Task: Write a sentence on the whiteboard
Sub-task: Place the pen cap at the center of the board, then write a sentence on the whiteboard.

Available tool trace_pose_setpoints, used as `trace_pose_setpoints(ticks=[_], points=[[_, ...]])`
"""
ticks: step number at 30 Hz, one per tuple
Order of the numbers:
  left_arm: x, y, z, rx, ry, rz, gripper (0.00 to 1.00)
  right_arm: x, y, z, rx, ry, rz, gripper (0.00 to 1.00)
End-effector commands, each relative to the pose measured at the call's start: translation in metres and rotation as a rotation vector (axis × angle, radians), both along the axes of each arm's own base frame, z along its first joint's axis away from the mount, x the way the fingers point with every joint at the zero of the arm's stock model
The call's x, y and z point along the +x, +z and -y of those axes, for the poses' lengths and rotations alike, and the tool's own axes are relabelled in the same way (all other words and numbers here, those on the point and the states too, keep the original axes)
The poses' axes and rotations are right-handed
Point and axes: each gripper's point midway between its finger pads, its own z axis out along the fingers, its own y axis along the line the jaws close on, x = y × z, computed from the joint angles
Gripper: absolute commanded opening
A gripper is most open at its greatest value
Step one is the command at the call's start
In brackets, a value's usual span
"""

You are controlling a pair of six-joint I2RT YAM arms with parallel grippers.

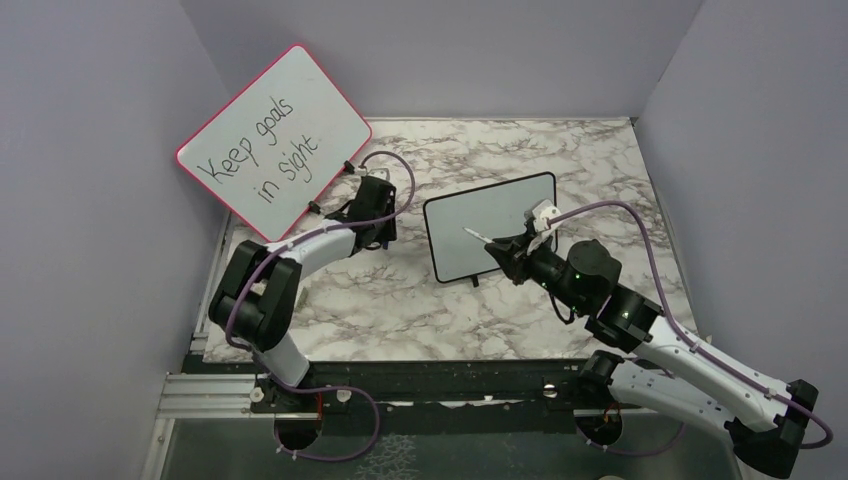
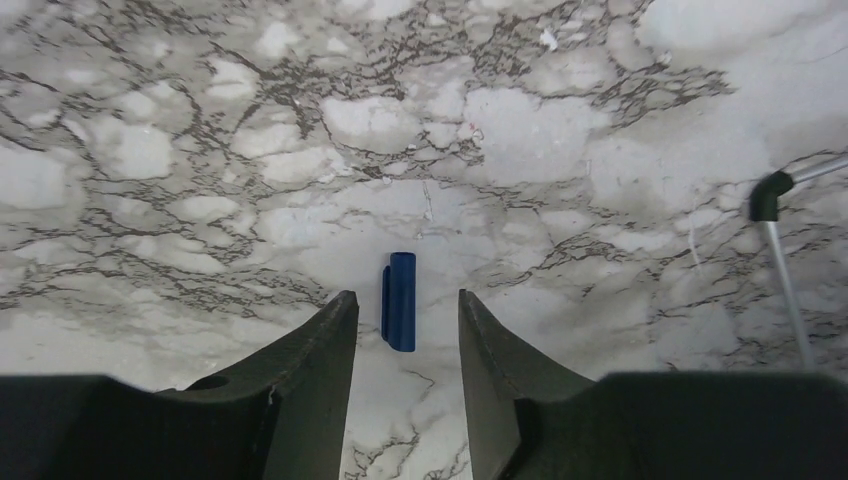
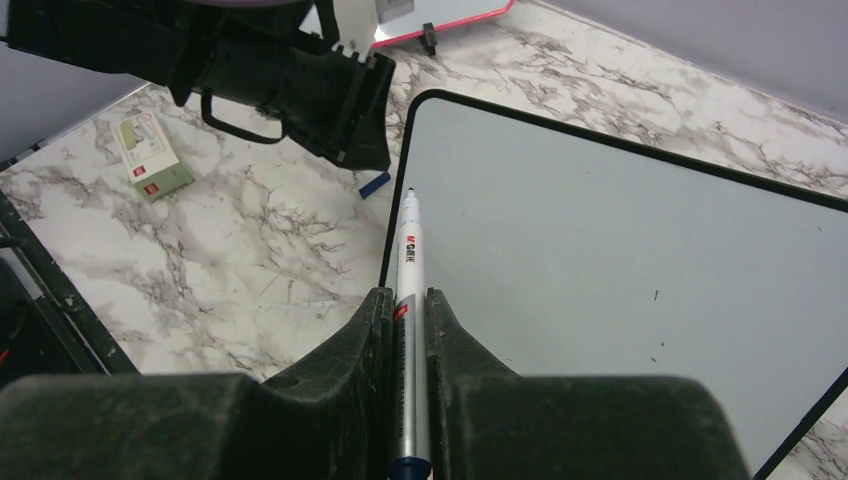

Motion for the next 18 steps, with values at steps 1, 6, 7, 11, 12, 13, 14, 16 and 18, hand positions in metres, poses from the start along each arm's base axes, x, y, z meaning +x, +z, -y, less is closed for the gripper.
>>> trace_pose_setpoints(ticks=[1,6,7,11,12,13,14,16,18], points=[[0.007,0.048,-0.009,-0.028,0.05,0.15,0.45,0.001,0.008,0.0,-0.002,-0.002,0.027,0.01],[0.002,0.088,-0.015,-0.107,0.081,0.29,0.59,0.008,-0.001,-0.002,-0.035,-0.027,0.005,0.01],[0.002,0.095,-0.014,-0.129,0.082,0.319,0.62,0.01,-0.003,-0.003,-0.044,-0.03,-0.001,0.01],[0.0,0.127,-0.009,-0.198,0.051,0.41,0.68,0.014,-0.005,-0.007,-0.045,-0.035,0.004,0.01],[0.0,0.134,-0.008,-0.211,0.042,0.428,0.69,0.015,-0.005,-0.007,-0.042,-0.038,0.008,0.01],[0.0,0.144,-0.006,-0.229,0.036,0.456,0.71,0.016,-0.004,-0.007,-0.042,-0.045,0.013,0.01],[-0.001,0.151,-0.003,-0.253,0.014,0.478,0.72,0.017,-0.002,-0.007,-0.045,-0.052,0.021,0.01],[-0.002,0.166,0.001,-0.305,-0.023,0.521,0.73,0.018,-0.001,-0.007,-0.046,-0.072,0.029,0.01],[-0.005,0.179,0.008,-0.397,-0.083,0.554,0.73,0.018,0.002,-0.009,-0.071,-0.08,0.057,0.01]])
